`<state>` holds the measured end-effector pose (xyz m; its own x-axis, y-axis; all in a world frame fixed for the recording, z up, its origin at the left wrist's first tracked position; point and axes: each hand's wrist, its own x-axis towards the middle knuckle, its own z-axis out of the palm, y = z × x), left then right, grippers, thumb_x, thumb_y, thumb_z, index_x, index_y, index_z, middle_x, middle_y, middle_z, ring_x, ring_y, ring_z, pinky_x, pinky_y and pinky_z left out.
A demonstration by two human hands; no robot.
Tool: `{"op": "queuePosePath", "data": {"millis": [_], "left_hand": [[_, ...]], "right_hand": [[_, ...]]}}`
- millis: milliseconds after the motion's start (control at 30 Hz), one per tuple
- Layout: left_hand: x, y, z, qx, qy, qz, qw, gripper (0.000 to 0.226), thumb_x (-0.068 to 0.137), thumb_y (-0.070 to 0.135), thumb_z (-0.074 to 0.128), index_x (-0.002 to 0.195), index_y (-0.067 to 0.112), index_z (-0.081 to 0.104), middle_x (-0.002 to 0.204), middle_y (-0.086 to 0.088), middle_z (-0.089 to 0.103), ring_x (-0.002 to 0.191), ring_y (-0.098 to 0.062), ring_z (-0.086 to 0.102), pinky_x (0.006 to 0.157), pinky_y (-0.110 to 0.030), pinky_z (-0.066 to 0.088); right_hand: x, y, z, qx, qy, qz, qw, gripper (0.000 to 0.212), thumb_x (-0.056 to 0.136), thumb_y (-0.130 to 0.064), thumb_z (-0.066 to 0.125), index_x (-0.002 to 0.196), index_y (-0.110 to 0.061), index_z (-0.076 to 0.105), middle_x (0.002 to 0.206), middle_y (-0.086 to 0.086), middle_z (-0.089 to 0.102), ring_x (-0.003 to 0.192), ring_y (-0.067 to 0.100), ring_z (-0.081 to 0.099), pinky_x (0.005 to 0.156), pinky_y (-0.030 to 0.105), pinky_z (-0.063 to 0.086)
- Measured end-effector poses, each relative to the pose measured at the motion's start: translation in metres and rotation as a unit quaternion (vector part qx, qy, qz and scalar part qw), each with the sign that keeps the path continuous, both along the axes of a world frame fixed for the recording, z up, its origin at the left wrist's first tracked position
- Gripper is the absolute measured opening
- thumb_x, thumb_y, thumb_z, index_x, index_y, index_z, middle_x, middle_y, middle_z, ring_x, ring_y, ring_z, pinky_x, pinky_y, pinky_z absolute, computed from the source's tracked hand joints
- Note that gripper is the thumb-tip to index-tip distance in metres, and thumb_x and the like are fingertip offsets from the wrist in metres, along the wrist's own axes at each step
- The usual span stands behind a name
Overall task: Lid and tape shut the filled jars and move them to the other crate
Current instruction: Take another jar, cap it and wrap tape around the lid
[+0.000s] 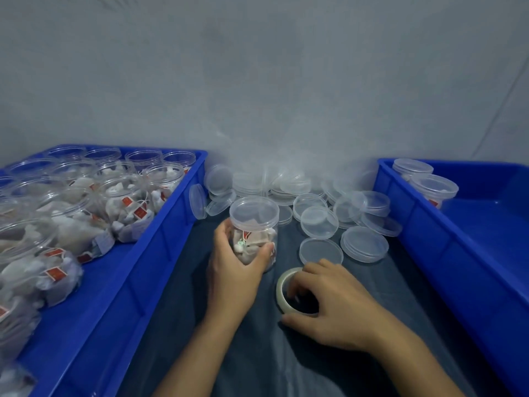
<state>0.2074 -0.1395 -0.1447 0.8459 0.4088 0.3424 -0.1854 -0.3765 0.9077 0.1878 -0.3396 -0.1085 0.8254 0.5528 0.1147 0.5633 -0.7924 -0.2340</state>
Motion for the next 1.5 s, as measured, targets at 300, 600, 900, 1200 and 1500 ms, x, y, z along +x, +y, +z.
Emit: {"op": "queuePosePath", "data": {"millis": [300,600,900,1200,1500], "left_hand": [[-0.017,-0.009,0.017,0.139,-0.215,0.111,0.960,0.041,0.090,0.027,0.077,0.123,0.007,0.065,0.120,-0.004,0.058,0.108,-0.025,0.059,0.090,-0.044,0.053],[-0.016,-0.029,0.006,0.142,-0.203,-0.089,0.965,0.016,0.097,0.024,0.076,0.111,0.016,0.078,0.099,0.010,0.066,0.088,-0.015,0.065,0.075,-0.034,0.055],[-0.013,-0.026,0.008,0.054,-0.203,-0.068,0.975,0.019,0.096,0.013,0.074,0.113,0.017,0.079,0.103,0.013,0.073,0.090,-0.013,0.071,0.075,-0.013,0.050],[-0.014,-0.033,0.001,0.052,-0.192,-0.079,0.977,0.012,0.091,0.013,0.083,0.101,0.019,0.082,0.097,0.013,0.075,0.085,-0.016,0.072,0.073,-0.031,0.057],[-0.012,-0.030,-0.001,0.037,-0.164,-0.084,0.982,0.006,0.094,0.016,0.076,0.096,0.022,0.077,0.091,0.014,0.074,0.084,-0.015,0.073,0.072,-0.025,0.057]], "right_hand": [[0.005,-0.007,-0.003,0.097,0.002,0.016,0.995,0.017,0.097,-0.042,0.059,0.088,-0.029,0.052,0.085,-0.015,0.056,0.086,0.009,0.049,0.086,0.038,0.045],[0.004,-0.007,-0.005,0.297,-0.046,-0.023,0.953,0.011,0.103,-0.032,0.060,0.103,-0.032,0.049,0.071,-0.013,0.058,0.062,0.014,0.052,0.059,0.033,0.039],[0.004,-0.001,-0.004,0.199,-0.161,-0.058,0.965,0.015,0.098,-0.030,0.066,0.101,-0.026,0.052,0.075,-0.019,0.051,0.070,0.015,0.047,0.062,0.029,0.028],[0.004,0.000,-0.004,0.183,-0.189,-0.058,0.963,0.015,0.096,-0.022,0.070,0.098,-0.019,0.056,0.074,-0.013,0.058,0.076,0.017,0.046,0.066,0.024,0.022],[0.004,-0.002,-0.005,0.182,-0.172,-0.040,0.967,0.018,0.095,-0.020,0.072,0.097,-0.021,0.055,0.077,-0.012,0.058,0.072,0.014,0.046,0.068,0.023,0.024]]}}
